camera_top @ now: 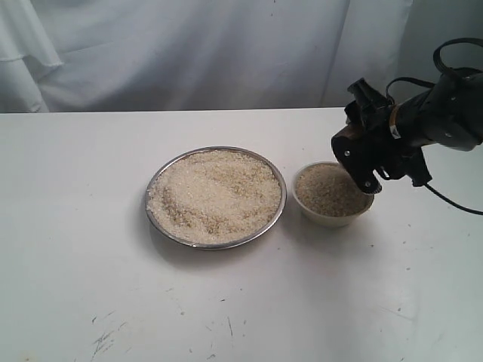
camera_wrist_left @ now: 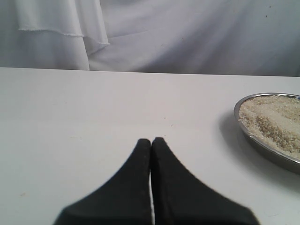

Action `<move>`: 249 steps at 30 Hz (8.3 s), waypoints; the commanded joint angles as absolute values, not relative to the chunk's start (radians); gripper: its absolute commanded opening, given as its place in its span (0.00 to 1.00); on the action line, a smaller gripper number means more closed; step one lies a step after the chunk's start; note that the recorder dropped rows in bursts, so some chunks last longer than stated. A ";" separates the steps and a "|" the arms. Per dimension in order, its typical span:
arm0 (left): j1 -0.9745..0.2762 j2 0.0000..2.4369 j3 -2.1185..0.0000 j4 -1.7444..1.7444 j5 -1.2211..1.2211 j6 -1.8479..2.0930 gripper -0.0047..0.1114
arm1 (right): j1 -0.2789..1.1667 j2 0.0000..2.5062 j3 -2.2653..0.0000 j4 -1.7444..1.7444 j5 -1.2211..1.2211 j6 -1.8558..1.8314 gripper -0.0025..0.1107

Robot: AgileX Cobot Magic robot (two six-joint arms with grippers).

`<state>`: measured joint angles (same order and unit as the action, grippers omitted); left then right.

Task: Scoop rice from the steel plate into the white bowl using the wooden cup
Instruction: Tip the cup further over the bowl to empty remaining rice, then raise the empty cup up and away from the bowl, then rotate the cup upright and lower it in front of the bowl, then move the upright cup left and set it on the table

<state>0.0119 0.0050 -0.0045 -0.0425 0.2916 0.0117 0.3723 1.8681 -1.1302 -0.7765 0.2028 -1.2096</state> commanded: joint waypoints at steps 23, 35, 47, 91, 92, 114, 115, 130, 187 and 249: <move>0.010 0.000 0.000 -0.043 0.285 0.009 0.04 | 0.408 1.854 -1.149 -0.866 0.240 -1.197 0.02; 0.010 0.000 0.000 -0.043 0.285 0.009 0.04 | 0.408 1.854 -1.155 -0.939 0.239 -1.197 0.02; 0.010 0.000 0.000 -0.043 0.285 0.009 0.04 | 0.418 1.854 -1.158 -1.043 0.240 -1.196 0.02; 0.010 0.000 0.000 -0.043 0.285 0.009 0.04 | 0.446 1.584 -1.170 -0.033 0.353 -0.773 0.02; 0.010 0.000 0.000 -0.043 0.285 0.009 0.04 | 0.446 1.573 -1.166 0.044 0.336 -0.773 0.02; 0.010 0.000 0.000 -0.043 0.285 0.009 0.04 | 0.448 1.556 -1.166 0.532 0.136 -0.792 0.02; 0.010 0.000 0.000 -0.043 0.285 0.009 0.04 | 0.448 1.556 -1.166 0.532 0.136 -0.792 0.02; 0.010 0.000 0.000 -0.043 0.285 0.009 0.04 | 0.438 1.551 -1.052 -0.017 -0.117 -0.021 0.02; 0.010 0.000 0.000 -0.043 0.285 0.009 0.04 | 0.048 1.765 -0.669 -1.259 -1.131 0.431 0.02; 0.010 0.000 0.000 -0.043 0.285 0.009 0.04 | 0.123 2.123 -0.768 -1.490 -1.185 0.396 0.02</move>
